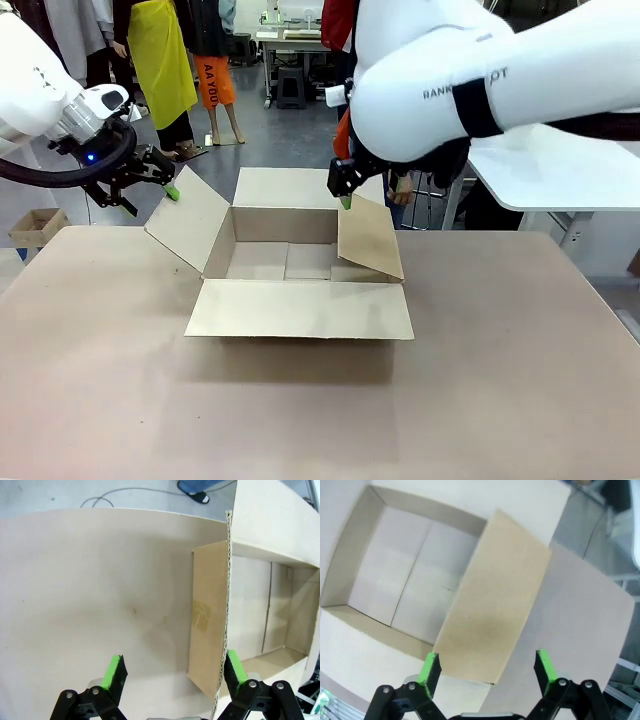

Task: Pack the gift set into the box.
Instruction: Place both hands on the side flaps of the Package Box and spread them outward.

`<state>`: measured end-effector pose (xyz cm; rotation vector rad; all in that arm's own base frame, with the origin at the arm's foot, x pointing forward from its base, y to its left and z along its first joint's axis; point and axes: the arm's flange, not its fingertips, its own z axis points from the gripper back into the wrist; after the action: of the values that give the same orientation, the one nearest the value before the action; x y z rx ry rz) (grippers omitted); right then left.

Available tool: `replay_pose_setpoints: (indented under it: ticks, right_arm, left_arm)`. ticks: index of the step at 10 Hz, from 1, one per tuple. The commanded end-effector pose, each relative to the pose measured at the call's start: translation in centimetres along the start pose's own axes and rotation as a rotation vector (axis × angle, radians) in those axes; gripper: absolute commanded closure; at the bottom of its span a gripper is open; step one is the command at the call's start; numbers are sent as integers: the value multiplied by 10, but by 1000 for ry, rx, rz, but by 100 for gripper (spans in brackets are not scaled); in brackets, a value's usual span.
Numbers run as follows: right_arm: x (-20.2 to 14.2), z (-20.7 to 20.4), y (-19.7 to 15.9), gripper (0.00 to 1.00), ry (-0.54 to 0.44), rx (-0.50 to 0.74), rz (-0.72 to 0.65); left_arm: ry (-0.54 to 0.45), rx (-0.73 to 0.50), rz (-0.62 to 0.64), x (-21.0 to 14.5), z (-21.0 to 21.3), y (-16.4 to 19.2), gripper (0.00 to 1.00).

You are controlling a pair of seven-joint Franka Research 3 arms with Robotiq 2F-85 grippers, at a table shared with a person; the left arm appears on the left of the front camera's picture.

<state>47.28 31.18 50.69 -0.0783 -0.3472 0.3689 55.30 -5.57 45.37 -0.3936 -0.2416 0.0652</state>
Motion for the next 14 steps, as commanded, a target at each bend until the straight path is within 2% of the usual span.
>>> replay_pose_setpoints:
  ticks: [1, 2, 3, 4, 5, 7, 10, 12, 14]
  right_arm:
    - [-22, -21, -10, 0, -45, 76, 35]
    - [0, 0, 0, 0, 0, 0, 0]
    - [15, -3, 26, 0, 55, -90, 77]
    - [28, 1, 37, 0, 77, -128, 50]
    - [39, -3, 45, 0, 86, -110, 26]
    - [62, -36, 66, 0, 196, -76, -19]
    - [83, -77, 94, 0, 312, -149, -19]
    - [85, -97, 94, 0, 406, -213, -57]
    - [84, -122, 89, 0, 484, -281, -35]
  left_arm:
    - [-4, 12, 10, 0, 1, -1, 0]
    - [-4, 12, 10, 0, 1, -1, 0]
    - [-4, 12, 10, 0, 1, -1, 0]
    - [-4, 12, 10, 0, 1, -1, 0]
    - [-4, 12, 10, 0, 1, -1, 0]
    - [-4, 12, 10, 0, 1, -1, 0]
    - [-4, 12, 10, 0, 1, -1, 0]
    - [-4, 12, 10, 0, 1, -1, 0]
    - [-4, 12, 10, 0, 1, -1, 0]
